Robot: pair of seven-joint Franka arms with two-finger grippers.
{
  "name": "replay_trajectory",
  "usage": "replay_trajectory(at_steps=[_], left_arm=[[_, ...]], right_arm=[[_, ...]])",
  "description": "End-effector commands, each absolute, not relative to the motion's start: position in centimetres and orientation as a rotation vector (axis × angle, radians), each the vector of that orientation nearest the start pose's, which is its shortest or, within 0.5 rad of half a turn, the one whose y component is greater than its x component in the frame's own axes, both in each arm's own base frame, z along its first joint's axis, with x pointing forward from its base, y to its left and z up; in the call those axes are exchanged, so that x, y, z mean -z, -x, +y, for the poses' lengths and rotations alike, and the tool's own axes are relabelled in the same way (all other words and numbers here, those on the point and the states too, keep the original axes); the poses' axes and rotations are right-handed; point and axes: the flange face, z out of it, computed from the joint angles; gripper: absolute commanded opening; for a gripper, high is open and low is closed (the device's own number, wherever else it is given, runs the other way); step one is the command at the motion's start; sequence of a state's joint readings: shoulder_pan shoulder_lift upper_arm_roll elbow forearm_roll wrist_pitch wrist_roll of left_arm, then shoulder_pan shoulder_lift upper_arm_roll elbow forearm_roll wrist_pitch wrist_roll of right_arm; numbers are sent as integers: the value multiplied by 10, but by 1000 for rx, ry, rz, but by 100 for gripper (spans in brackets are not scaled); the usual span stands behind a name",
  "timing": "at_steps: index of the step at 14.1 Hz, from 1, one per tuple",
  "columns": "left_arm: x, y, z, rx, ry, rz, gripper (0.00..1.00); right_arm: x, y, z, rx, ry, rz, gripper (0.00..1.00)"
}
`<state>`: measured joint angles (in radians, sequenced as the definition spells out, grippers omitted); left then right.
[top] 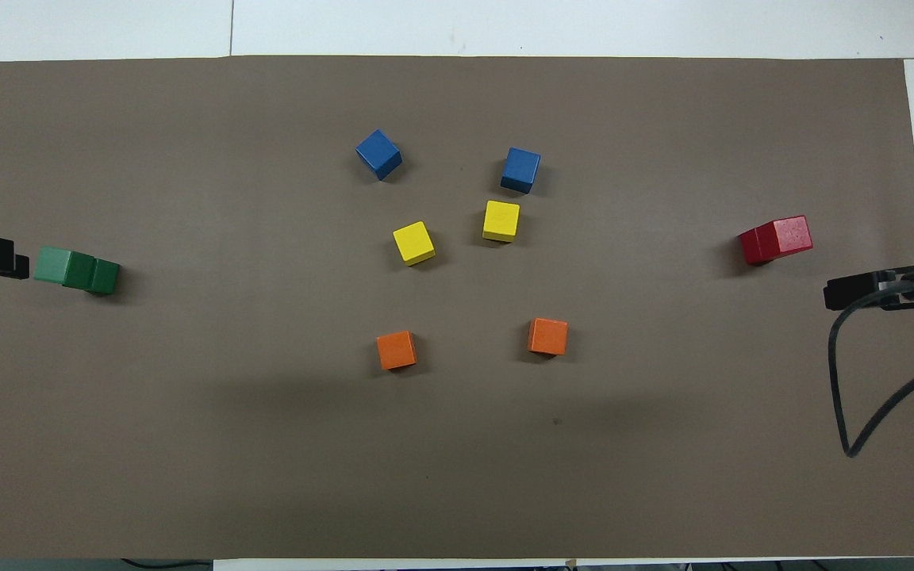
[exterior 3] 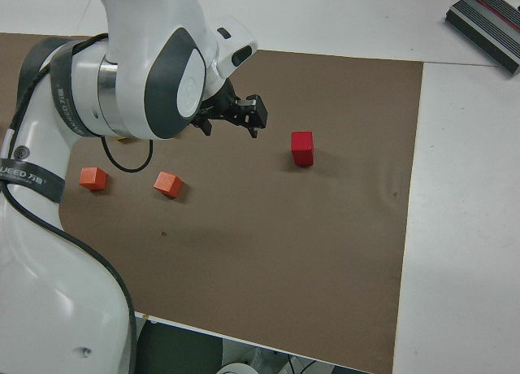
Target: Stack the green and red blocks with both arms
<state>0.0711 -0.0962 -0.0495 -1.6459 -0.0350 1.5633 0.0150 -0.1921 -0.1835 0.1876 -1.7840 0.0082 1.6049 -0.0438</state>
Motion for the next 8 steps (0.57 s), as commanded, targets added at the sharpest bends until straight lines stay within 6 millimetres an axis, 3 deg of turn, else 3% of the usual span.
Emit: replay_trajectory(at_steps=[1, 8], left_arm=[[-641, -518, 6, 41, 3151, -29, 100], [-641, -517, 6, 41, 3151, -27, 100]], right_arm=[[-622, -514, 1, -28, 3139, -26, 92], [-641, -530, -5, 29, 3155, -26, 93]])
